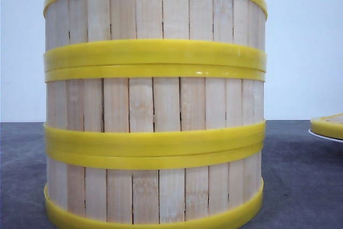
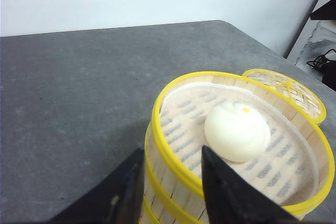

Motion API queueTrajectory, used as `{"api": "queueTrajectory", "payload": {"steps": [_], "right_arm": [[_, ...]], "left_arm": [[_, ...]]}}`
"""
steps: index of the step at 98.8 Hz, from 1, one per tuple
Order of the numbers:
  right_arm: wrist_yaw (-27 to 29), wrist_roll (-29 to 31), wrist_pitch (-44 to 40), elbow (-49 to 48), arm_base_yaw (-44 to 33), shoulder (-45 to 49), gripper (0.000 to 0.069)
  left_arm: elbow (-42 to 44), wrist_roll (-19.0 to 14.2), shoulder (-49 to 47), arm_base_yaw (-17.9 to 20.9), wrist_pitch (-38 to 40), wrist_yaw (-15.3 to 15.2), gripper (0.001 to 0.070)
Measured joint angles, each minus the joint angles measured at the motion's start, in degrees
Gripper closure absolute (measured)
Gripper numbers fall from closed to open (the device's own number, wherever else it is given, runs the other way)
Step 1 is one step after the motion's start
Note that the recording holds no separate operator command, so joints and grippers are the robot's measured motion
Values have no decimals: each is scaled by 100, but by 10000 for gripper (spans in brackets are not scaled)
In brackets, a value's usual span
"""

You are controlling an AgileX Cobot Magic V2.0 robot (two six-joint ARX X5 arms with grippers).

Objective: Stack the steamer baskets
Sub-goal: 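Move the right gripper over the woven lid and grasp its center hub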

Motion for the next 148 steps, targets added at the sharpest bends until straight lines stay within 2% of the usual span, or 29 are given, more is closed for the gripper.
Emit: {"api": "queueTrajectory", "payload": {"steps": [16, 43, 71, 88, 99, 148], "right_arm": [[-262, 57, 20, -118, -328, 463, 285], [-275, 184, -2, -474, -702, 1134, 285], [-278, 273, 42, -990, -1014, 1447, 286], [-278, 317, 317, -1113, -1158, 1480, 368], [-278, 330, 369, -1126, -1228, 1482, 397], [-280, 337, 376, -1134, -1285, 1934, 412]], "left_arm": [[0, 35, 0, 0, -2, 0, 518], [0, 39, 0, 0, -208, 0, 518], [0, 39, 0, 0, -334, 0, 518], [0, 39, 0, 0, -389, 0, 518], [0, 39, 0, 0, -417, 0, 518], [0, 42, 0, 0, -417, 0, 518]]}}
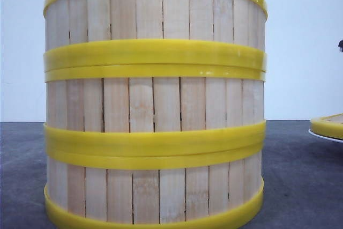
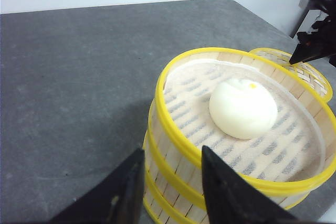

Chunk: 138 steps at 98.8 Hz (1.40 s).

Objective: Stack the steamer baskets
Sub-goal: 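Move the right gripper over the woven lid and grasp its center hub, then lift the woven lid with the right gripper toward the stack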

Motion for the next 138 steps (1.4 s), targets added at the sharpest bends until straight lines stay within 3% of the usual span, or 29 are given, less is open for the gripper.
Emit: {"api": "queueTrajectory", "payload": {"steps": [23, 74, 110, 138], "right_arm": [[0, 0, 22, -2, 0, 24, 483], [17, 0, 42, -2, 0, 105, 521], [83, 24, 96, 4, 0, 208, 615], [129, 26, 109, 7, 0, 208, 631]], "left_arm": [[0, -2, 0, 0, -2, 0, 518], [0, -2, 0, 0, -9, 0, 518], [0, -2, 0, 0, -13, 0, 518], [0, 0, 0, 0, -13, 0, 518]]}}
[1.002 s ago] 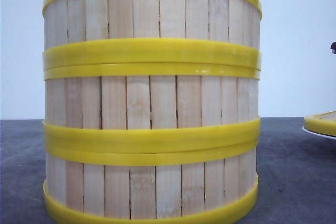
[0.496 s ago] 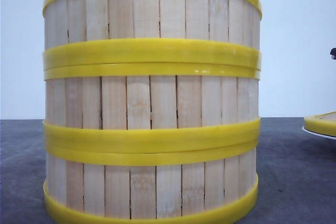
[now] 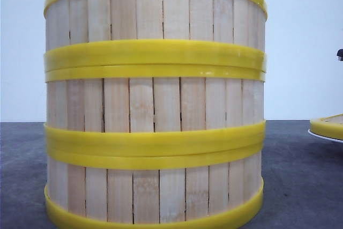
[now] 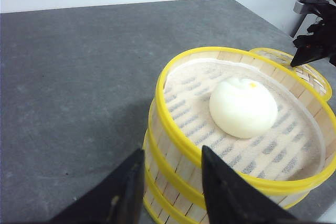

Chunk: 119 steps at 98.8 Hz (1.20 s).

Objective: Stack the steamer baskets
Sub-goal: 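Lift the woven lid with the right gripper toward the stack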

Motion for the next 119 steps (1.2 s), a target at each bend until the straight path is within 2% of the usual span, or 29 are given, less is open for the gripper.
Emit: {"api": "queueTrajectory", "payload": {"steps": [41, 75, 99, 119], "right_arm": [[-2, -35, -170, 162, 2, -197, 633], [-24, -153, -514, 876, 140, -1099, 633], [-638, -208, -664, 1329, 881, -1731, 636], [-1014, -269, -1244, 1971, 1891, -1823, 636]], "left_arm": [[0, -2, 0, 0, -24, 0, 518], [0, 0, 0, 0, -22, 0, 518], [0, 0, 0, 0, -22, 0, 518], [0, -2, 0, 0, -20, 0, 518]]}}
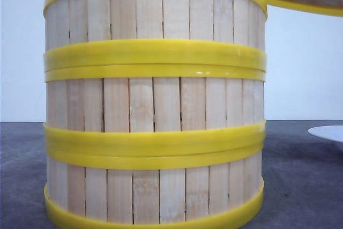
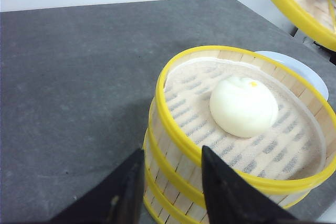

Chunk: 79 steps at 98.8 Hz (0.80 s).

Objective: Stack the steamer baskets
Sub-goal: 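Lift the woven lid with the right gripper toward the stack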

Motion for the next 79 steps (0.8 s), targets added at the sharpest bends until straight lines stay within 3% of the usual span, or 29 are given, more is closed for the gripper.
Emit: {"api": "queueTrajectory", "payload": {"steps": [26, 47, 79], "right_arm": [[15, -90, -382, 868, 1591, 140, 638], [555, -131, -824, 1515, 2791, 651, 639], [1029, -369, -1255, 2002, 3797, 1515, 639]], "left_arm": [[0, 2, 0, 0, 20, 0, 518], [0, 2, 0, 0, 44, 0, 518], [0, 0, 0, 0, 35, 0, 518]]}}
